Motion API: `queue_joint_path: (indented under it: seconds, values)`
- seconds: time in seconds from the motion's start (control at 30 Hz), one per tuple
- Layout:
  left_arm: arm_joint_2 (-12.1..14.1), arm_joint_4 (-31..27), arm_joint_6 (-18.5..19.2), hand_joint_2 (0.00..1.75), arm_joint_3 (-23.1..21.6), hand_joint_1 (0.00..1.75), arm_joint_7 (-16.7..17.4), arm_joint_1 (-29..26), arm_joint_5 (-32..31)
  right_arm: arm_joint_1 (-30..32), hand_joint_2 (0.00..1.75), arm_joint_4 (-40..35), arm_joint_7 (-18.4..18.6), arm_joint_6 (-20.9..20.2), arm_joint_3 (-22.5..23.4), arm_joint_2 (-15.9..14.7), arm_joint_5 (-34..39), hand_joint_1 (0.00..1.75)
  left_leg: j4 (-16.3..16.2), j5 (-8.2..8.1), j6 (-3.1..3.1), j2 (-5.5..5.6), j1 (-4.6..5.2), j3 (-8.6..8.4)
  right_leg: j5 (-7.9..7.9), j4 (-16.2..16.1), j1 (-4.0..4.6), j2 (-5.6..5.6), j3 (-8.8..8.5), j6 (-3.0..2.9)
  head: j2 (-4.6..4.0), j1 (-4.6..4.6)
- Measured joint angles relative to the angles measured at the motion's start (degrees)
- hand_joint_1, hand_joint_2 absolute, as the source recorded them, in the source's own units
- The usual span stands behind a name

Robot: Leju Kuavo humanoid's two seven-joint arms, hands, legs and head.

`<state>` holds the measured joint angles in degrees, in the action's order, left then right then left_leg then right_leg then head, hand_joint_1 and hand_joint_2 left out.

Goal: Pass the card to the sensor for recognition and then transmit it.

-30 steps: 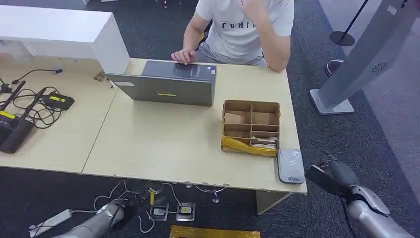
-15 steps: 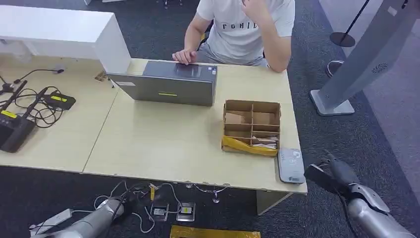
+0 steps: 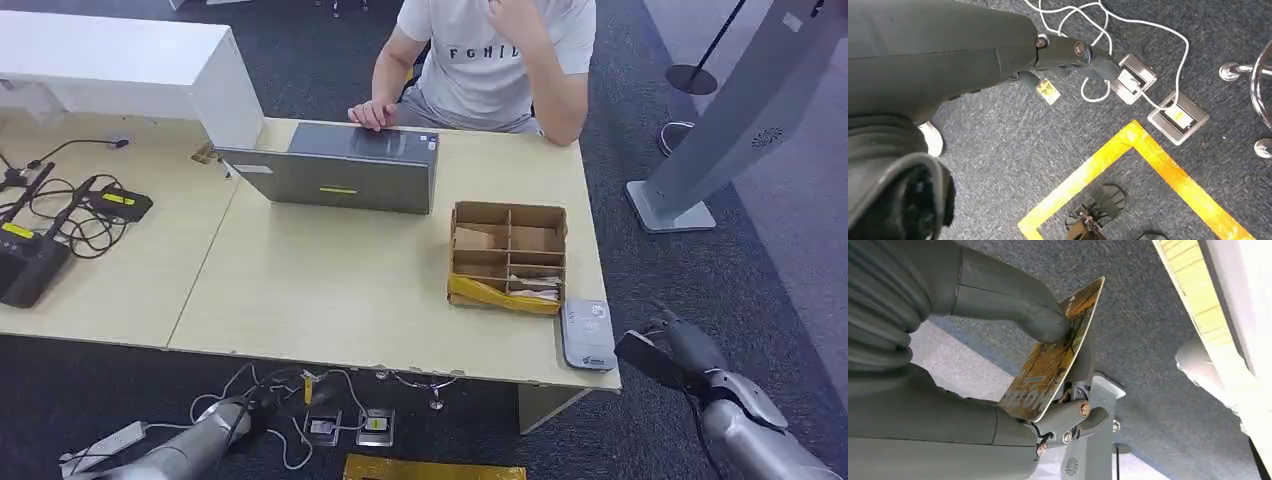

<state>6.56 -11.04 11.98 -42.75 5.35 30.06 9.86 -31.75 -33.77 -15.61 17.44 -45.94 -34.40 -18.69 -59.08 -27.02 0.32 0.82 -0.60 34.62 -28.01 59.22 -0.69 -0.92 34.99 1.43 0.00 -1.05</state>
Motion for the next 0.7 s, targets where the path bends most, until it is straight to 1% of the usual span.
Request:
queue_joint_path:
  seconds: [0.3,0.7]
  values:
    - [0.13,0.00,0.04,0.00,0.02,0.00,-0.37,-0.03,-0.02,0.01,1.75,0.11,0.00,0.04,0.00,0.00,0.29,1.75,0.00,0.00,0.00,-0.01,0.00,0.00,0.00,0.00,0.00,0.02,0.01,0.00,0.00,0.00]
    - [0.26,0.02,0.13,0.00,0.02,0.00,-2.03,-0.39,-0.24,1.15,1.75,0.98,-0.63,0.61,0.00,0.00,1.36,1.75,0.00,-0.02,0.00,-0.03,0.00,0.03,0.00,0.00,0.00,0.04,0.06,-0.01,0.00,0.00]
